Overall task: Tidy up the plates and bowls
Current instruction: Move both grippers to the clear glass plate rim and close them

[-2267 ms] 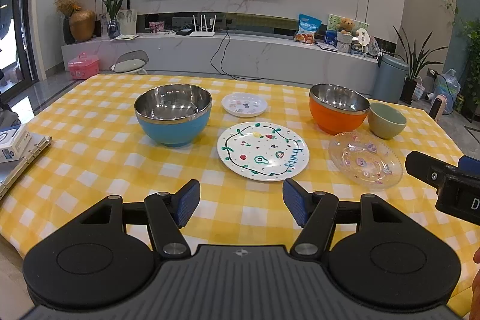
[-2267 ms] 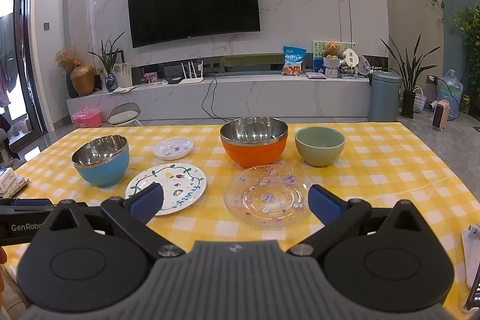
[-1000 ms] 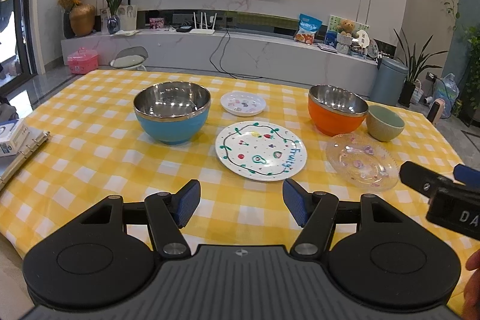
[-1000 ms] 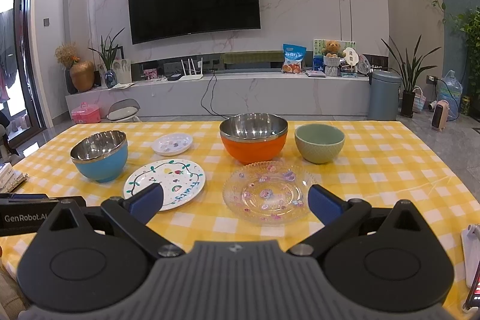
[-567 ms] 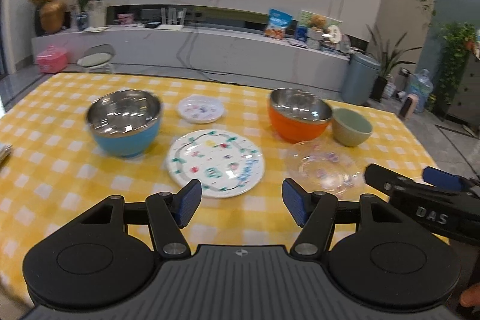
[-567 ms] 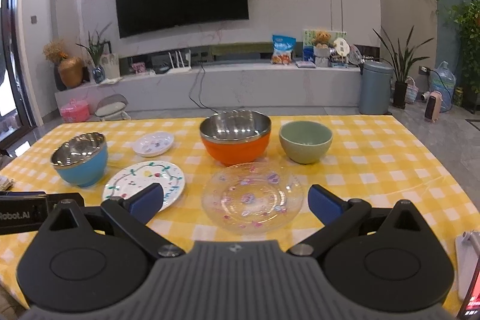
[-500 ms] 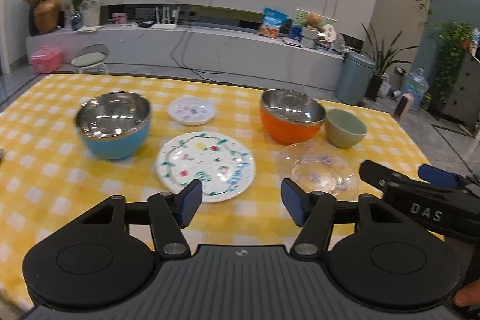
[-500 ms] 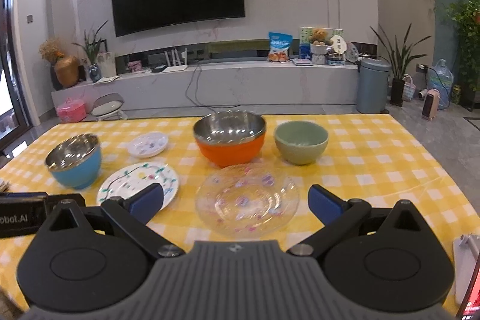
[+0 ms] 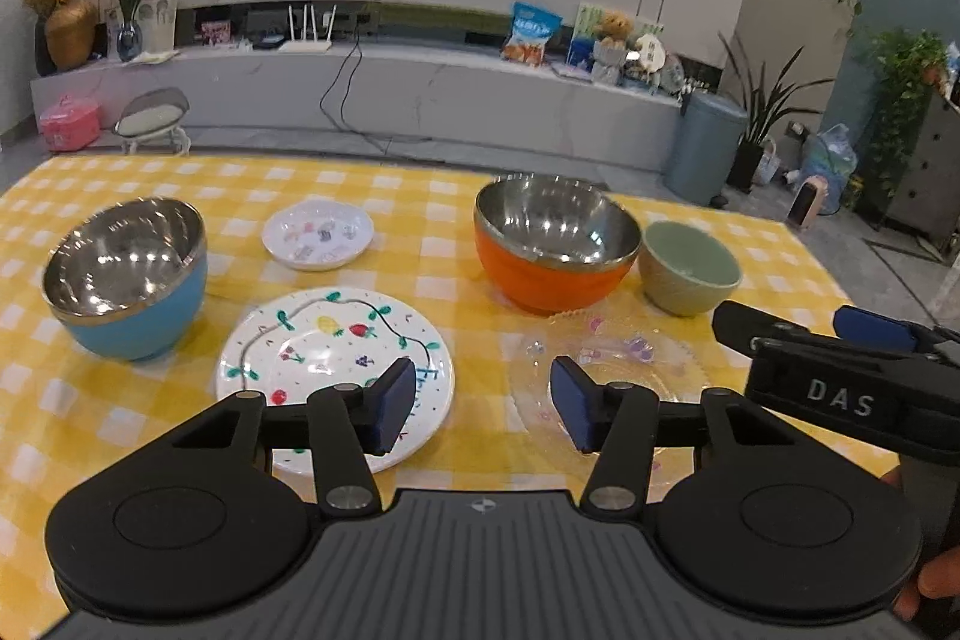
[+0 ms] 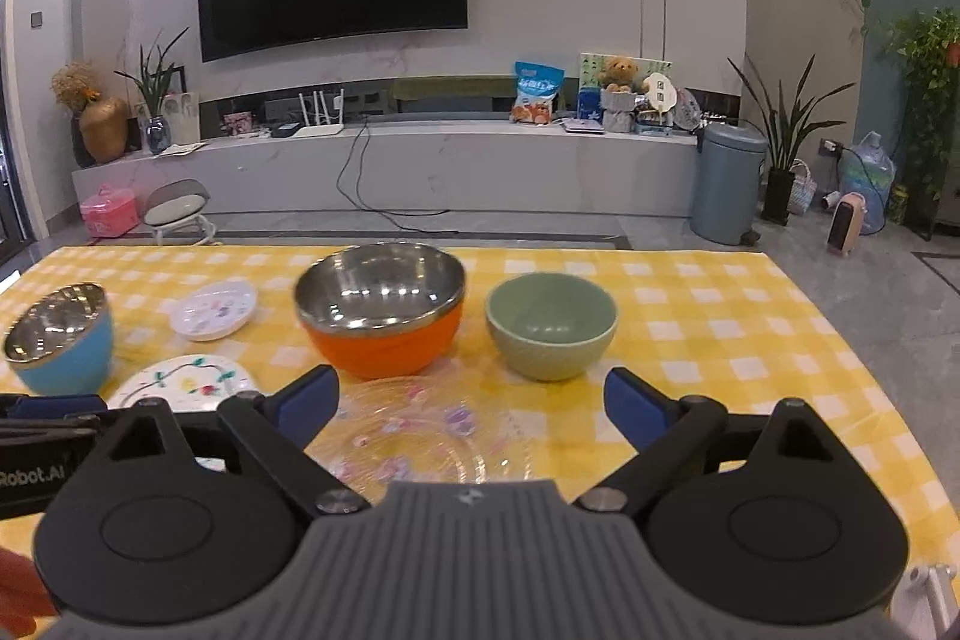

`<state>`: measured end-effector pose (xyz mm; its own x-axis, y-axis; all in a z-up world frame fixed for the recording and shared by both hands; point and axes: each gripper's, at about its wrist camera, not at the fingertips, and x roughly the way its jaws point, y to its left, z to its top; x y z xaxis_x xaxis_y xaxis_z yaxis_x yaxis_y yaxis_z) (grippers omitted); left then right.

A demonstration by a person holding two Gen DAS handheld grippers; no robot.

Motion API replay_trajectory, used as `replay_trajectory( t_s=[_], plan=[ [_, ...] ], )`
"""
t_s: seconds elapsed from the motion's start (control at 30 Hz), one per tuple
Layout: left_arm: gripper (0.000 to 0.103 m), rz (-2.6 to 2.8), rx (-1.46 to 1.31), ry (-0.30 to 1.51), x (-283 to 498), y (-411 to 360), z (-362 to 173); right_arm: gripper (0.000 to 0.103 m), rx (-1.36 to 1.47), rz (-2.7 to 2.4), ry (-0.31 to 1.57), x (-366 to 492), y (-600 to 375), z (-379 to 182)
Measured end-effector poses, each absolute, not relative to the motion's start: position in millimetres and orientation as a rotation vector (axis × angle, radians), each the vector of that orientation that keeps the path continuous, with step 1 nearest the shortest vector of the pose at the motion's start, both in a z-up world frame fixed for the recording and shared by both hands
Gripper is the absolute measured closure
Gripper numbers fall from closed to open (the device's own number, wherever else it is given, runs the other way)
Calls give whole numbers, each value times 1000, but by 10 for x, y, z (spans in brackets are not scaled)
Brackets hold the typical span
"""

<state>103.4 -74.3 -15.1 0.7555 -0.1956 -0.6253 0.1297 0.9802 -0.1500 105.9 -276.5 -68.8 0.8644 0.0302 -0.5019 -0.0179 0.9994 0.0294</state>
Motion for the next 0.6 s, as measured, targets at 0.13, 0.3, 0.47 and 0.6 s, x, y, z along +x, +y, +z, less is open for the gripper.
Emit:
replay_trajectory(
  t_s=[0.13, 0.3, 0.47, 0.6],
  plan=[
    [37, -229, -160, 745, 1172, -788, -271, 10, 130, 29, 601, 1208, -2906, -767],
    [36, -254, -193, 795, 1316, -863, -426, 20, 281, 23, 665, 1306, -3119, -903],
    [36, -241, -231, 826, 1437, -872, -551, 38, 344, -9, 727, 1436, -3243, -1098],
    [38, -240, -243, 830, 1517, -874, -617, 50, 380, -19, 747, 1523, -3300, -1194]
  ],
)
